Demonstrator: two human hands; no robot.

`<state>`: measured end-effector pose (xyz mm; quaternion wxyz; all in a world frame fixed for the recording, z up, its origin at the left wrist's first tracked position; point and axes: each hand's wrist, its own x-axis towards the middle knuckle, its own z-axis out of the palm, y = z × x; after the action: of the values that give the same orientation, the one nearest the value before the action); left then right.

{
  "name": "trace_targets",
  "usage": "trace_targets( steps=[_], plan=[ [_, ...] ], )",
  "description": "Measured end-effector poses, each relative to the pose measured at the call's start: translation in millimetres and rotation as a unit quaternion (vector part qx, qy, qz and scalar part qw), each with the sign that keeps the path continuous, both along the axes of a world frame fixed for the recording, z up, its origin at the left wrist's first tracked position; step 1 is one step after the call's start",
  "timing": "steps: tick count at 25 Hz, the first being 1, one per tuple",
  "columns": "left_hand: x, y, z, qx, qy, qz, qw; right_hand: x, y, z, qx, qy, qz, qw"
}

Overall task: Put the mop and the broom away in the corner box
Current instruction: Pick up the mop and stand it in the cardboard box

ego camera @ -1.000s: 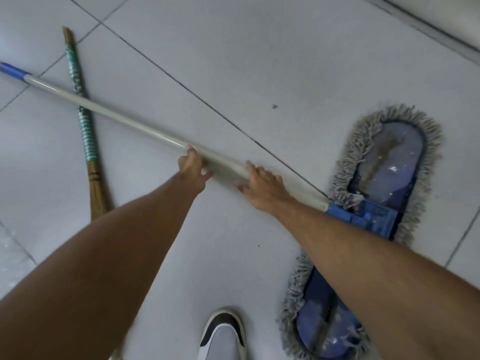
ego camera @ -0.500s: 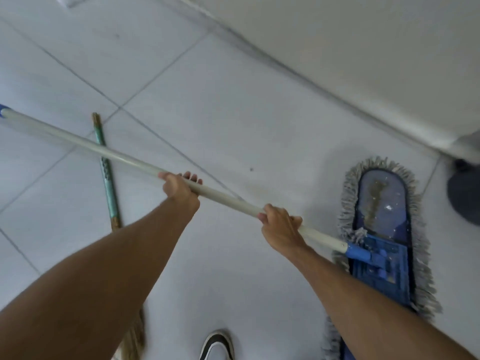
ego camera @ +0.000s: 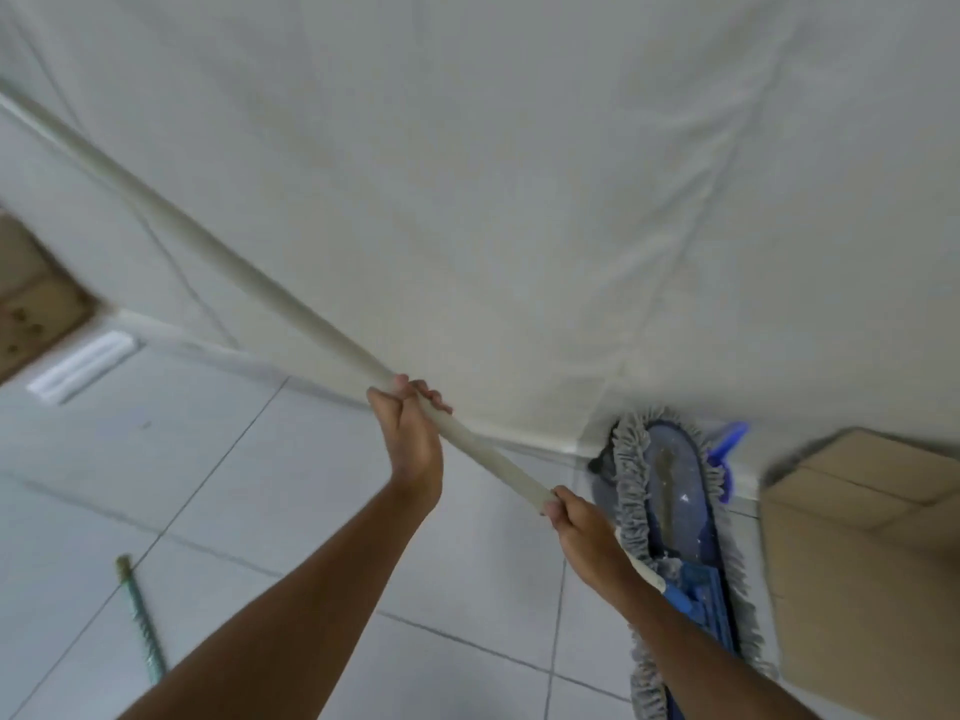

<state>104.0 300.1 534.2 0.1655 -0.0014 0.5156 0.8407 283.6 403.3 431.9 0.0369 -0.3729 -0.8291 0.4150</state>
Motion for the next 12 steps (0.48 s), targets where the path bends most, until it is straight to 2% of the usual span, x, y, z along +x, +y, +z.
trace_targets(
  steps=[3,6,12],
  plan=[
    [75,67,110,0.012,0.093,-0.099,0.991,76,39,80,-0.024,0.098,-0.083,0.991],
    [178,121,198,-0.001,0.190,-0.175,0.966,167,61,149,-0.036,0.176,-0.174,0.968],
    [400,194,296,0.008,0.319,-0.322,0.891,356,73,230,-0.035,0.276,-0.332,0.901]
  ],
)
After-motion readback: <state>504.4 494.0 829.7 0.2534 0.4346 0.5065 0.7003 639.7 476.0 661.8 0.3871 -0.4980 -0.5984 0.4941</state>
